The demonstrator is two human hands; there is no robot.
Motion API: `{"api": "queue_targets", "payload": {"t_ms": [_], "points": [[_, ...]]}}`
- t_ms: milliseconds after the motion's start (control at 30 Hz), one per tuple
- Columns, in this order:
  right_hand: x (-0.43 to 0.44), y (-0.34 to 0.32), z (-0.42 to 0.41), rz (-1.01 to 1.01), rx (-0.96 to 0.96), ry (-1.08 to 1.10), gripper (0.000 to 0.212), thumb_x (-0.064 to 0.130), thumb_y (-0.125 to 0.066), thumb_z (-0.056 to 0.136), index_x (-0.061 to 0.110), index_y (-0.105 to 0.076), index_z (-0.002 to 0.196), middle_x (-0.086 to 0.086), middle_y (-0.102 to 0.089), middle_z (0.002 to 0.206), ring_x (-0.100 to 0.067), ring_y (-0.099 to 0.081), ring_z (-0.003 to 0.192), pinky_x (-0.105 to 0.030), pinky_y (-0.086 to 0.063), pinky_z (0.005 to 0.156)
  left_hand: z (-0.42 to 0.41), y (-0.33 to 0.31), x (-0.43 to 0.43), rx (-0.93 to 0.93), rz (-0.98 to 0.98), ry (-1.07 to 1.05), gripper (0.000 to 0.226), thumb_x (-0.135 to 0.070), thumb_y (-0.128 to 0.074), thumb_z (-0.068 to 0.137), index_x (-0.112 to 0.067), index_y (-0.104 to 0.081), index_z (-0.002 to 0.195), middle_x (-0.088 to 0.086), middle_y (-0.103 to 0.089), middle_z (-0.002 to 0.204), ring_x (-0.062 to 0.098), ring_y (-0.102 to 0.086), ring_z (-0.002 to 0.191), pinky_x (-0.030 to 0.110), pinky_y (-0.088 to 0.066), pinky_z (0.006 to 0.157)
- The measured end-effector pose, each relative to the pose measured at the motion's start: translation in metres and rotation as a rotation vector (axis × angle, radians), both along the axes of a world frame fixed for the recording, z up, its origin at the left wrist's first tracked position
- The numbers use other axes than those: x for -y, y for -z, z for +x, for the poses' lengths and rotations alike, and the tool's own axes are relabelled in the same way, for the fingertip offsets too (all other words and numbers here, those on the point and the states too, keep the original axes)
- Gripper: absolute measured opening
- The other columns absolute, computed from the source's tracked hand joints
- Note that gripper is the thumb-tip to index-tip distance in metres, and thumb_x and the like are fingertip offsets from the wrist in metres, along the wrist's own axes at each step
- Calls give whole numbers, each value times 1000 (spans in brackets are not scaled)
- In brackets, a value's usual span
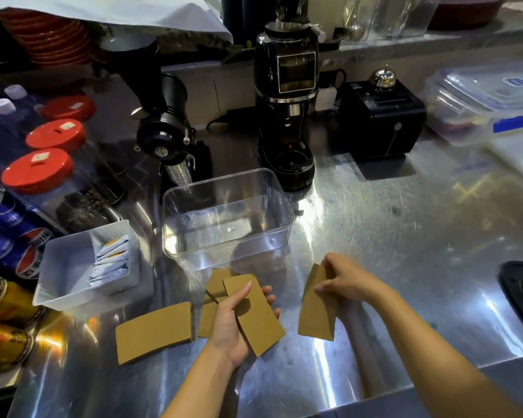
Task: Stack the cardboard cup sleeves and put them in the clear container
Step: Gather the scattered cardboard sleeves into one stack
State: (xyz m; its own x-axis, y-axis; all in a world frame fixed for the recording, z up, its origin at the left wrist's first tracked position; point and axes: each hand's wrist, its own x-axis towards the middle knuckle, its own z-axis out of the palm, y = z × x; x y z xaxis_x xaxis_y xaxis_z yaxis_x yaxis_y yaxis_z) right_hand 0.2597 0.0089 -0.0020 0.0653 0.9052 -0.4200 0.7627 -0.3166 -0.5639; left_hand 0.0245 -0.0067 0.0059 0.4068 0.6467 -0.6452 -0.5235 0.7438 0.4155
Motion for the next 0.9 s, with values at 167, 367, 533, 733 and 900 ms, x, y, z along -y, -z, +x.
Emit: {"api": "queue_targets", "payload": {"t_ms": [167, 367, 533, 733, 900], "points": [[0, -38, -7, 75, -534, 87, 13, 4, -65, 80, 11, -55, 84, 0, -63, 75, -9, -59, 66, -17, -47, 56, -7, 2, -6, -5, 30, 31, 38, -28, -68, 67, 2, -68, 90, 14, -65, 84, 24, -62, 75, 39, -53, 73], [-5, -59, -43, 111, -733, 17, 23, 1, -72, 72, 15, -57, 82, 0, -67, 67, -10, -64, 63, -17, -48, 54, -13, 0, -2, 86, 55, 99, 37, -35, -64, 73, -2, -73, 87, 16, -73, 88, 29, -70, 78, 44, -56, 78], [-10, -45, -89, 95, -743, -89, 26, 2, -74, 70, 20, -56, 79, -1, -64, 75, -10, -61, 70, -22, -50, 66, -16, -5, 9, 127, 44, 109, 50, -34, -79, 63, -4, -70, 103, 19, -73, 92, 32, -70, 81, 43, -57, 78], [-14, -27, -120, 127, -648, -208, 20, 15, -75, 73, 25, -58, 78, 7, -58, 74, -4, -53, 67, -12, -44, 59, -34, -6, 18, 118, 84, 76, 30, -16, -73, 70, -3, -69, 97, 21, -71, 83, 34, -68, 72, 44, -57, 71], [-21, -11, -131, 244, -438, -46, 15, 31, -69, 76, 24, -57, 80, 5, -60, 80, -13, -56, 77, -23, -44, 65, -52, -2, 24, 131, 38, 21, 40, -16, -75, 65, -7, -68, 104, 15, -65, 82, 25, -62, 70, 39, -55, 69]]}}
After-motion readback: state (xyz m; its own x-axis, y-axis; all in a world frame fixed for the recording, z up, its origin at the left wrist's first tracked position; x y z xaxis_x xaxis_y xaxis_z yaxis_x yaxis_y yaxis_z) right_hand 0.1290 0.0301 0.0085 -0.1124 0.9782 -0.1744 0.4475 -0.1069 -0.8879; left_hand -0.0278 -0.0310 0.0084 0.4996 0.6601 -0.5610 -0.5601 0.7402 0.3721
